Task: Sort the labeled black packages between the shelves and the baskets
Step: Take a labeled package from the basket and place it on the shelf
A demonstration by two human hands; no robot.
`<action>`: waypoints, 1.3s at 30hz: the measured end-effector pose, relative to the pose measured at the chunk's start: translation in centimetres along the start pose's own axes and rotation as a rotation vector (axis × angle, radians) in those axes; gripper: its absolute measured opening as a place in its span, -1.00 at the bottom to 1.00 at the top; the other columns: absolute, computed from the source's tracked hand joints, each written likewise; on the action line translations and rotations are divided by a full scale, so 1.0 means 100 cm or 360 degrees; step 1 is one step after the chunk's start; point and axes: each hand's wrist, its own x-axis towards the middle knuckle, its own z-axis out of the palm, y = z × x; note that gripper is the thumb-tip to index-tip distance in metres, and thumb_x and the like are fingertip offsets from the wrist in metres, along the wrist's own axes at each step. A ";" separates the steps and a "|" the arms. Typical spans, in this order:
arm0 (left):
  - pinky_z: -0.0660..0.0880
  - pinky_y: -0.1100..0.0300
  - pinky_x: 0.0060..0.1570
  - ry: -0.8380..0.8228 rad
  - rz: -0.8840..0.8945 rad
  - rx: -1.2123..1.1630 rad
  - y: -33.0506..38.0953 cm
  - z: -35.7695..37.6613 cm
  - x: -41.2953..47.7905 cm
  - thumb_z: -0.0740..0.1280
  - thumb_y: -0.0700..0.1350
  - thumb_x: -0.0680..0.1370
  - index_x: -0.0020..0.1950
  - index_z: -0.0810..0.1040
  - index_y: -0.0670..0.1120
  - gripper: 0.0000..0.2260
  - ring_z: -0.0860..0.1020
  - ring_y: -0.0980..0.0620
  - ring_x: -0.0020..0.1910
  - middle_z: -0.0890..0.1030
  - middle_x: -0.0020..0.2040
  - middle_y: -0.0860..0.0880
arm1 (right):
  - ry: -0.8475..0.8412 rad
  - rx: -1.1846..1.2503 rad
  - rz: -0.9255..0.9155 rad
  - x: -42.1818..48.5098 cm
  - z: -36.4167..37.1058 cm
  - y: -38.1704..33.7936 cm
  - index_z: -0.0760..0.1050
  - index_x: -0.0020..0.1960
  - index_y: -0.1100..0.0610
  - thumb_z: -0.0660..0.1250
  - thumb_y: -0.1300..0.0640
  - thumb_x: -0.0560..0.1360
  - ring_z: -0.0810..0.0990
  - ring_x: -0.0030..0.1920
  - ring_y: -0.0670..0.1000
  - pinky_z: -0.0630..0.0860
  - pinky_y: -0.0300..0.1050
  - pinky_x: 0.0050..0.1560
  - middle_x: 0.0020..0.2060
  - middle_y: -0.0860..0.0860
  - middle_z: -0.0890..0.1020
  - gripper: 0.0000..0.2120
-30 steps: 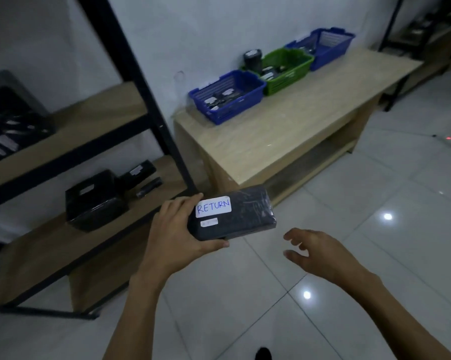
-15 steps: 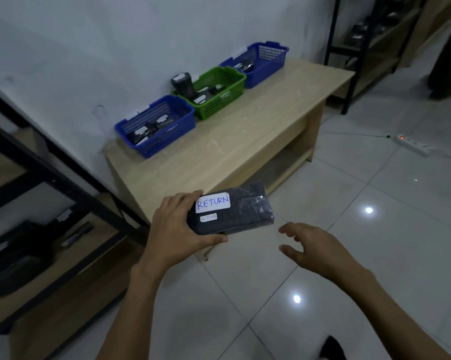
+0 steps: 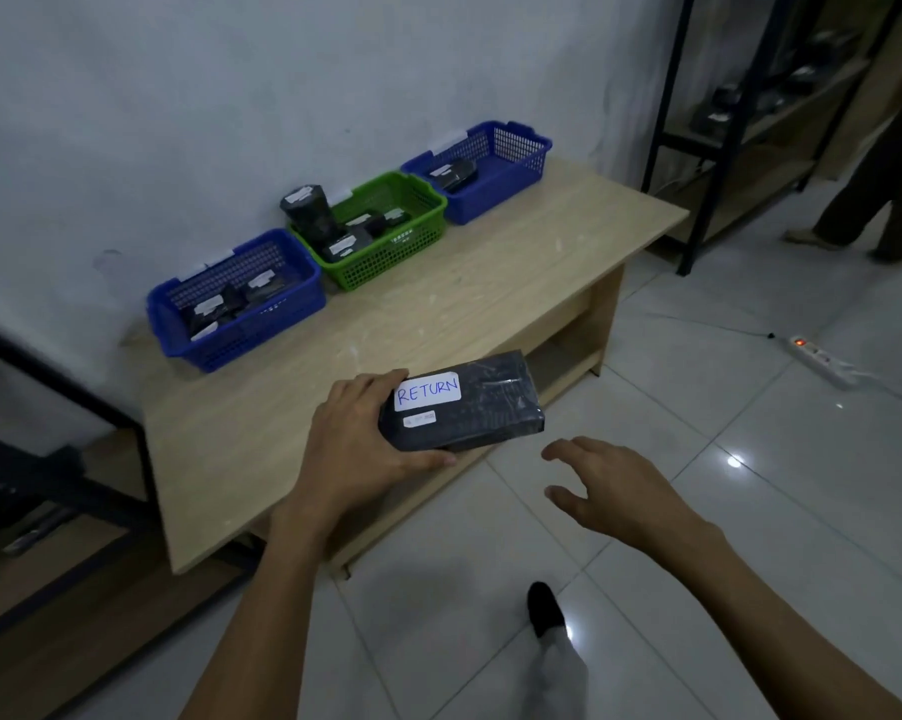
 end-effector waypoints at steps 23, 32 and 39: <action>0.41 0.01 0.13 0.0055 -0.0203 0.0164 0.053 0.109 0.342 0.30 0.56 0.08 0.37 0.41 0.07 -0.03 0.43 0.00 0.14 0.52 0.19 0.09 | -0.0138 0.0122 -0.0130 0.267 -0.095 0.240 0.41 0.33 0.01 0.25 -0.12 0.53 0.56 0.13 -0.03 0.44 -0.22 0.03 0.21 -0.04 0.55 -0.59; 0.42 0.05 0.12 0.0248 -0.0473 0.0199 0.083 0.140 0.481 0.44 0.48 0.11 0.36 0.43 0.05 -0.08 0.42 -0.03 0.15 0.53 0.19 0.01 | -0.0247 0.0114 -0.0388 0.402 -0.159 0.331 0.38 0.32 0.00 0.26 -0.08 0.52 0.54 0.15 0.01 0.46 -0.14 0.09 0.18 -0.01 0.56 -0.60; 0.40 0.07 0.12 0.0260 -0.0572 0.0171 0.068 0.151 0.563 0.47 0.44 0.12 0.36 0.43 0.01 -0.08 0.41 -0.03 0.13 0.52 0.17 -0.01 | -0.0278 0.0065 -0.0449 0.497 -0.189 0.364 0.38 0.31 -0.01 0.26 -0.09 0.52 0.55 0.13 0.01 0.45 -0.17 0.05 0.18 -0.01 0.55 -0.61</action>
